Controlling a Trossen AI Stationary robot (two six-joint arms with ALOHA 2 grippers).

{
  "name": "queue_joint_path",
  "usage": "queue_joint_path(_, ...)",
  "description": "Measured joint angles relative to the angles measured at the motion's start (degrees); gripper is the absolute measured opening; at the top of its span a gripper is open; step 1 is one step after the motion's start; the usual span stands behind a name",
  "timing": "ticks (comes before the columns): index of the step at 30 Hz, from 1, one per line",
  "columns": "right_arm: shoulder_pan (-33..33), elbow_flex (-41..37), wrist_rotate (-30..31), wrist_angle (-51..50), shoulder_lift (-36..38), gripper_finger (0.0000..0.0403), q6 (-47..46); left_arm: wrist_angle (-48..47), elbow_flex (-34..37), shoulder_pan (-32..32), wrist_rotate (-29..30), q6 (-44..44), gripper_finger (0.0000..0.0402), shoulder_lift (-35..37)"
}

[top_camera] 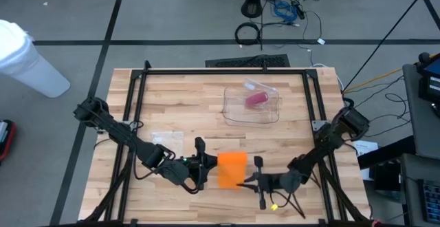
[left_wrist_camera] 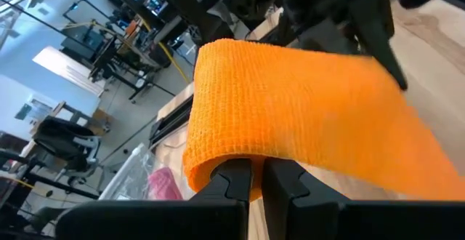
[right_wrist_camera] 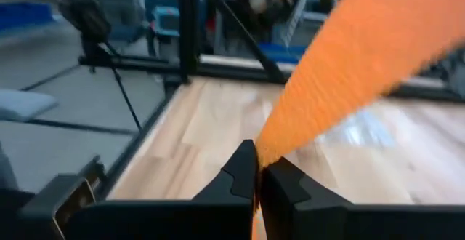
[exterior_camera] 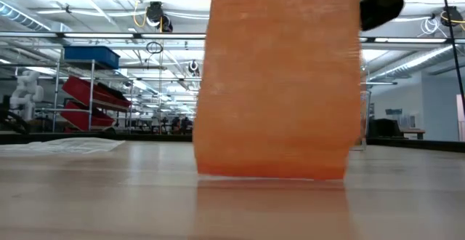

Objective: Roll bandage
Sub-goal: Roll the orange bandage

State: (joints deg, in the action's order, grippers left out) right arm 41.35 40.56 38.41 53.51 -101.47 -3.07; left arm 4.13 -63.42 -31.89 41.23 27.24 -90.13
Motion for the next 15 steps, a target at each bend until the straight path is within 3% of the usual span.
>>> queue_joint_path(6,0.34,0.65,3.45,-10.08,0.00,0.0000,-8.87,1.31,0.00,-0.10,0.07,0.04,0.0013,0.00)
queue_joint_path(15,4.33,0.80,2.38,-2.47,1.38,0.0000,-3.59,0.39,-0.11,0.15,3.23,0.09,0.0013,0.00)
